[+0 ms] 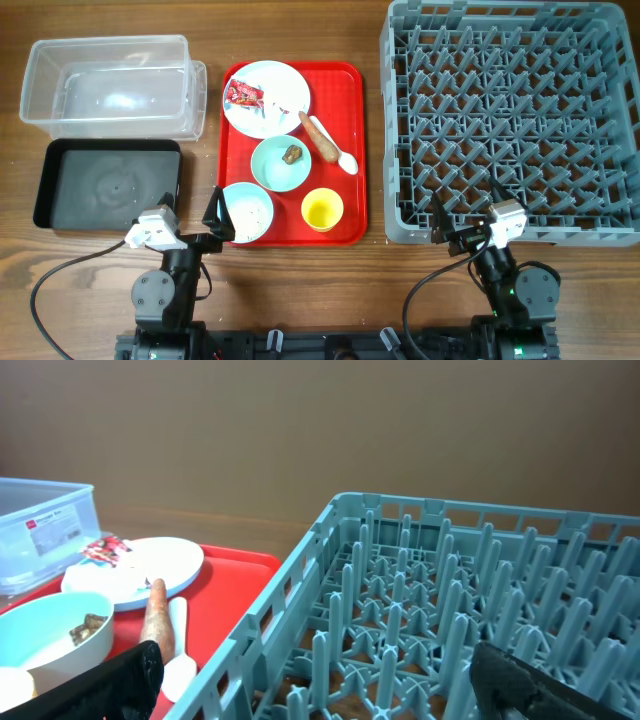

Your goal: Sort waste into correct bins and load items into the dishwasher rack

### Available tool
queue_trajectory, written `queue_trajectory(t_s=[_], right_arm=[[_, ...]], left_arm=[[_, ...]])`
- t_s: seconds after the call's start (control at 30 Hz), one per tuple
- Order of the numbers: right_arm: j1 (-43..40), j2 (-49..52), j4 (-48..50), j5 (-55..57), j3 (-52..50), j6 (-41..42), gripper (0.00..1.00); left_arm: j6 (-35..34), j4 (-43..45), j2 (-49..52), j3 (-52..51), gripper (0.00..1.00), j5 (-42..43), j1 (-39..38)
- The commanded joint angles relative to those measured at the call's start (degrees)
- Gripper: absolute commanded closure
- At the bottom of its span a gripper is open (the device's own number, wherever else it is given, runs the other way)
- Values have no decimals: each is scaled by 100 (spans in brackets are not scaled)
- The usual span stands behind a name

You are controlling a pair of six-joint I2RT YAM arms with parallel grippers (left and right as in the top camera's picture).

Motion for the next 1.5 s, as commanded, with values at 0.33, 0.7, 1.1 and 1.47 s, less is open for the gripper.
queue_trajectory(t_s=[0.33,0.7,1.1,1.47], right_arm=[[-28,-31,2997,1423,-28,-678,0],[-28,1687,1154,1344,2293,-750,0],[-28,5796,-2210,251,5842,-960,0],[-28,7410,-2583,-1971,5842,699,1]], left_arm=[[420,1585,415,632,0,503,44],[636,-590,4669,4931,0,1163,-83],[1185,-5501,9965,10629,0,208,-723],[815,-5021,10900,10647,0,1397,-894]])
